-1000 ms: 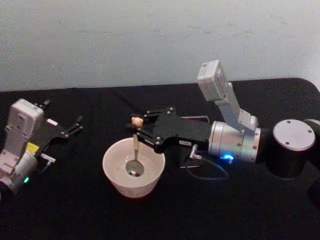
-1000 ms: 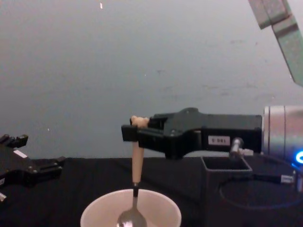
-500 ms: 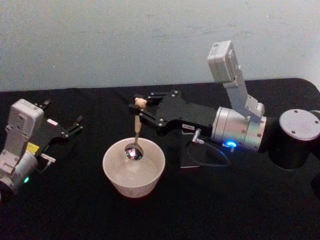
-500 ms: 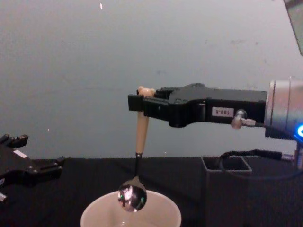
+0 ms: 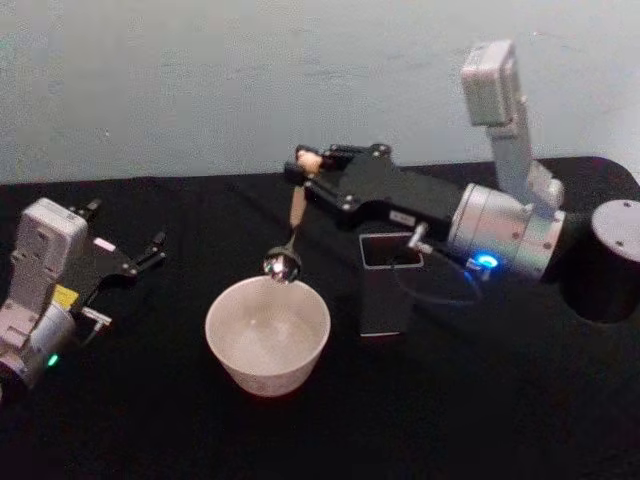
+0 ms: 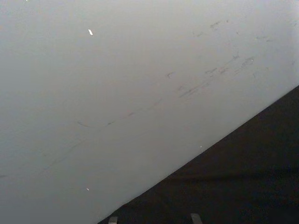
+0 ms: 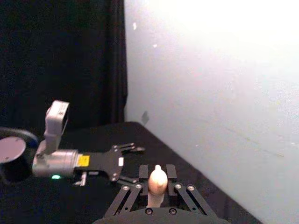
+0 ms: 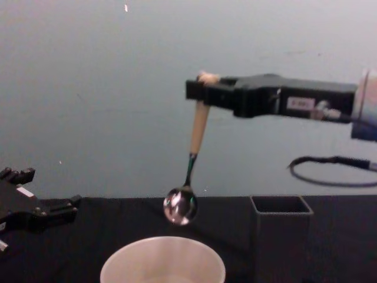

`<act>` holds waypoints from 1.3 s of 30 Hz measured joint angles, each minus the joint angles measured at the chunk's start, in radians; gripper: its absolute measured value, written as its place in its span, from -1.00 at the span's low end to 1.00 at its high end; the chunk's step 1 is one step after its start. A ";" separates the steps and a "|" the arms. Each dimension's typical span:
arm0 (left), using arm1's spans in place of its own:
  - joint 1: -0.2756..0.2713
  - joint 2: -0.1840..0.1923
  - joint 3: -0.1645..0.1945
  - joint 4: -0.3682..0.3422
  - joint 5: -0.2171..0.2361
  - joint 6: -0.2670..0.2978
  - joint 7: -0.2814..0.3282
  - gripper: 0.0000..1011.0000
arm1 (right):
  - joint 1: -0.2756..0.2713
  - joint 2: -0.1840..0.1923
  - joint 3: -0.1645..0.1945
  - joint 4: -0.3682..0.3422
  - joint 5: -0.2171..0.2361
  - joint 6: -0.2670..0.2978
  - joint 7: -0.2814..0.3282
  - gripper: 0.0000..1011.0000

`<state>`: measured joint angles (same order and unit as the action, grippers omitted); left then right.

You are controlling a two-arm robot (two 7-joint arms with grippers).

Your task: Pick up the stirring spoon with one hand, stir inside the cup, then place it back in its original position.

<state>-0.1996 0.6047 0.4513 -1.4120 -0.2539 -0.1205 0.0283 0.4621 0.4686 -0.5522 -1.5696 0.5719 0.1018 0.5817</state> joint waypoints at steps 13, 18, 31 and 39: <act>0.000 0.000 0.000 0.000 0.000 0.000 0.000 0.98 | -0.012 0.031 0.063 -0.014 0.077 0.019 -0.033 -0.57; 0.000 0.000 0.000 0.000 0.000 0.000 0.000 0.98 | -0.020 0.045 0.073 -0.015 0.091 0.019 -0.038 -0.57; 0.000 0.000 0.000 0.000 0.000 0.000 0.000 0.98 | -0.051 0.094 0.109 -0.015 0.140 -0.001 -0.023 -0.57; 0.000 0.000 0.000 0.000 0.000 0.000 0.000 0.98 | -0.067 0.115 0.133 -0.028 0.172 -0.008 -0.023 -0.57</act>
<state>-0.1995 0.6047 0.4514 -1.4120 -0.2539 -0.1205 0.0283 0.3956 0.5838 -0.4188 -1.5972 0.7441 0.0937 0.5583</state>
